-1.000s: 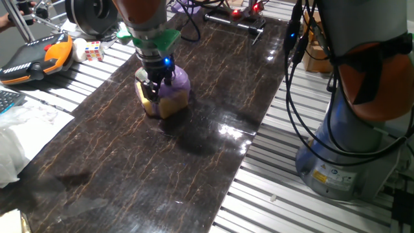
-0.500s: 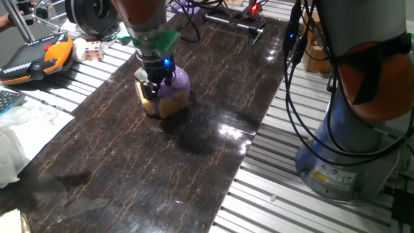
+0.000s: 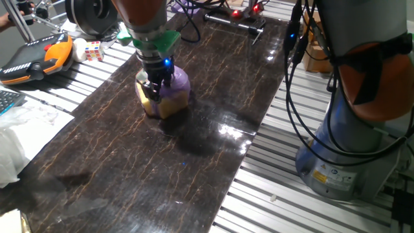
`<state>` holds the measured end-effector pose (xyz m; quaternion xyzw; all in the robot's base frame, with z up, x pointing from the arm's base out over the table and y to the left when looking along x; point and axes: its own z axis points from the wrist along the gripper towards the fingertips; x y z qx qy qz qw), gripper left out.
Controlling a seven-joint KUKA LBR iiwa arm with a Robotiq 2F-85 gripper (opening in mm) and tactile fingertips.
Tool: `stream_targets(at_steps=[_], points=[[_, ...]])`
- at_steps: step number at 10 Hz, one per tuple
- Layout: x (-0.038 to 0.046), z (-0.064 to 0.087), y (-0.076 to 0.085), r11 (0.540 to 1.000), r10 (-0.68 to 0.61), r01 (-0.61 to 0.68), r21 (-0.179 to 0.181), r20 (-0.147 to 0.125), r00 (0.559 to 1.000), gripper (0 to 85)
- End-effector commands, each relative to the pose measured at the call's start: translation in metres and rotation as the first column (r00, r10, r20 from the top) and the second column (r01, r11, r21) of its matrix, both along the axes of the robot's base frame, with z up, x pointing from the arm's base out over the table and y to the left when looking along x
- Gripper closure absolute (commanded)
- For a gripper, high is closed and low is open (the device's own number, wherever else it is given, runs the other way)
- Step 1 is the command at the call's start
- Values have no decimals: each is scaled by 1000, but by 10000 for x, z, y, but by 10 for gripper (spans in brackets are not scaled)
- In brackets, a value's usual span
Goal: Pick up a bag of things
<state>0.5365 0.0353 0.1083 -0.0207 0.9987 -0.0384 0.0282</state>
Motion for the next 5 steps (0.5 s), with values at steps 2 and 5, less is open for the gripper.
stream_targets(at_steps=[2,5], points=[[6,0,-9,999,38,-38,3,0,999,680],[15,12,-11,998,66,-67,2,13,998,843]])
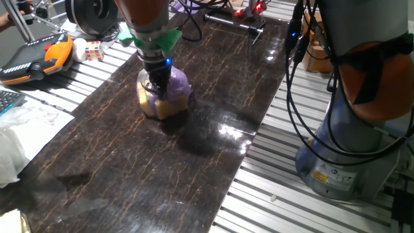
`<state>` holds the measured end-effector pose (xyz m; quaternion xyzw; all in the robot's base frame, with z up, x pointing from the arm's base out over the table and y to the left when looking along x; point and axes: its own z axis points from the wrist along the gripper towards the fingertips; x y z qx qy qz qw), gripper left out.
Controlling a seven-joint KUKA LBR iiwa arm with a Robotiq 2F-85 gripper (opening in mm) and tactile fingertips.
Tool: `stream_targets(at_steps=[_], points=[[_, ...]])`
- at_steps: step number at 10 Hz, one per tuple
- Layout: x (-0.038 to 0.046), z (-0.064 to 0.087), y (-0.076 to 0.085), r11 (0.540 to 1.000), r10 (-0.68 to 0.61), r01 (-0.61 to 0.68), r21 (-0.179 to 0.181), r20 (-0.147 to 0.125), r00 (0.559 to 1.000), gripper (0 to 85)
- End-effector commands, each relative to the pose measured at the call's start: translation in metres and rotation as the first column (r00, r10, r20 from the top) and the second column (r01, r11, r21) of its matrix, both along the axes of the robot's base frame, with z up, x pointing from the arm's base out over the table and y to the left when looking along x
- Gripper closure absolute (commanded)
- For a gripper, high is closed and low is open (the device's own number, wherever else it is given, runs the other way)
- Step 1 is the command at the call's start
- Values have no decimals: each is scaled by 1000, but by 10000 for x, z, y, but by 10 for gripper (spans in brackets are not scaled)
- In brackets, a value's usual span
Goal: Pick up a bag of things
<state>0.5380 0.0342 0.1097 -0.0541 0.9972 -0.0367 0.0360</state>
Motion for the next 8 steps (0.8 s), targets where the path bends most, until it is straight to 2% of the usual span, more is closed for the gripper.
stream_targets(at_steps=[1,2,4,8], points=[[1,6,1,1000,5,-5,-1,0,1000,843],[10,25,5,1000,20,-20,-2,0,1000,843],[42,132,2,999,42,-42,11,-24,999,843],[14,610,-5,997,37,-31,65,-91,995,843]])
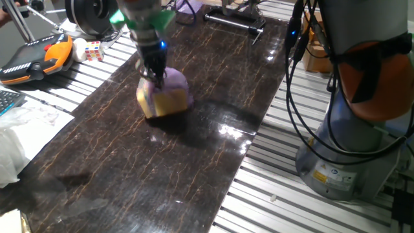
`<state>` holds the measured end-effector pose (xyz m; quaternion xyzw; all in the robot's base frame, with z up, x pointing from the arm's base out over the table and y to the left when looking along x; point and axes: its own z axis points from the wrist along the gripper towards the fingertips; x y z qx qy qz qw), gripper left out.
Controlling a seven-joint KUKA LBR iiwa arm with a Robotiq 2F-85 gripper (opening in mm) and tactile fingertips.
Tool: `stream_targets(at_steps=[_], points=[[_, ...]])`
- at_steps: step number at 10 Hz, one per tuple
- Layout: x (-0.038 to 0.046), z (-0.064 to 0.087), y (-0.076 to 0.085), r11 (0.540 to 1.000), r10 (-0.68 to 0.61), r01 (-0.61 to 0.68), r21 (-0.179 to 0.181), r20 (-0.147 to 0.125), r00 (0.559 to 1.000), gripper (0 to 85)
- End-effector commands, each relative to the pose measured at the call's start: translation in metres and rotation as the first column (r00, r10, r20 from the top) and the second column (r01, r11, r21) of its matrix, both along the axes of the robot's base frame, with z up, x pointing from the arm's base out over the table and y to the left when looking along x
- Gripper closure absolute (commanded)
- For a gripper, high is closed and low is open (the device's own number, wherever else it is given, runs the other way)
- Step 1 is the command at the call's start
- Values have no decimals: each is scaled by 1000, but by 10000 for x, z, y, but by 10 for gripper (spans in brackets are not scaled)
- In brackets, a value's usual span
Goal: Pick up a bag of things
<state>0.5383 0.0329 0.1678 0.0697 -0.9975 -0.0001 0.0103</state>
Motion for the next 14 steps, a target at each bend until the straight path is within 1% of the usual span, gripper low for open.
stream_targets(at_steps=[1,3,4,5,6,8,9,10,11,14], points=[[-29,214,-18,1000,-9,9,4,-13,1000,843],[-137,547,-87,999,-30,30,12,-36,999,843],[-194,700,-147,999,-40,41,20,-41,998,843],[-274,860,-212,998,-55,56,22,-42,998,843],[-348,978,-263,997,-69,70,23,-40,997,843],[-475,1173,-386,995,-90,91,27,-48,995,843],[-539,1262,-455,994,-102,103,26,-37,994,843],[-571,1315,-511,994,-109,109,26,-33,994,843],[-586,1342,-547,992,-119,120,32,-34,992,843],[-570,1333,-574,989,-142,143,29,-34,989,843]])
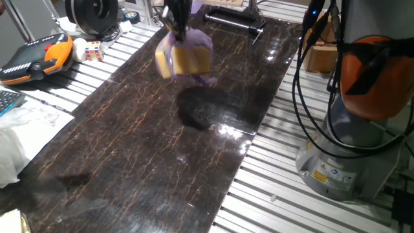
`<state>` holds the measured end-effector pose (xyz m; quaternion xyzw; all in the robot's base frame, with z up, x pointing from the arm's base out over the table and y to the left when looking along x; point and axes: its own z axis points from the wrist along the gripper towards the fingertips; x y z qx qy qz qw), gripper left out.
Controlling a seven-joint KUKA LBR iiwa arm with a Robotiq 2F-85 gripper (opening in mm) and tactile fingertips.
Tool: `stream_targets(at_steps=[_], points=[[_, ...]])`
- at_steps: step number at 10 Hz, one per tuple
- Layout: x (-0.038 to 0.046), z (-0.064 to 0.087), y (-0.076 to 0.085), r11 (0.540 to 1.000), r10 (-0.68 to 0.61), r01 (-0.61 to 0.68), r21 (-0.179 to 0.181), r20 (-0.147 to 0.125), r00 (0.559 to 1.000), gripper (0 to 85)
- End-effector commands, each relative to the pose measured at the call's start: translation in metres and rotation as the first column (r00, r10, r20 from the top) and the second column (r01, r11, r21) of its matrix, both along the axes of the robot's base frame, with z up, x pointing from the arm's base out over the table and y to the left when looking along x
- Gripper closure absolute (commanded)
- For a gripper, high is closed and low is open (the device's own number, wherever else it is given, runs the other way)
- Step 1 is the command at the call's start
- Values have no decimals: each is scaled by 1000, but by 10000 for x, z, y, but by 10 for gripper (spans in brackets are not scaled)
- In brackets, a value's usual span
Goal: Pick up a bag of things
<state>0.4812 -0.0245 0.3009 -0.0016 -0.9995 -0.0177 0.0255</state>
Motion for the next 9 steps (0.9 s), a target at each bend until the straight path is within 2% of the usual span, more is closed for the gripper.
stream_targets(at_steps=[1,9], points=[[1,0,2,1000,-6,6,2,-3,1000,843],[46,-61,63,1000,-21,21,21,-13,1000,843]])
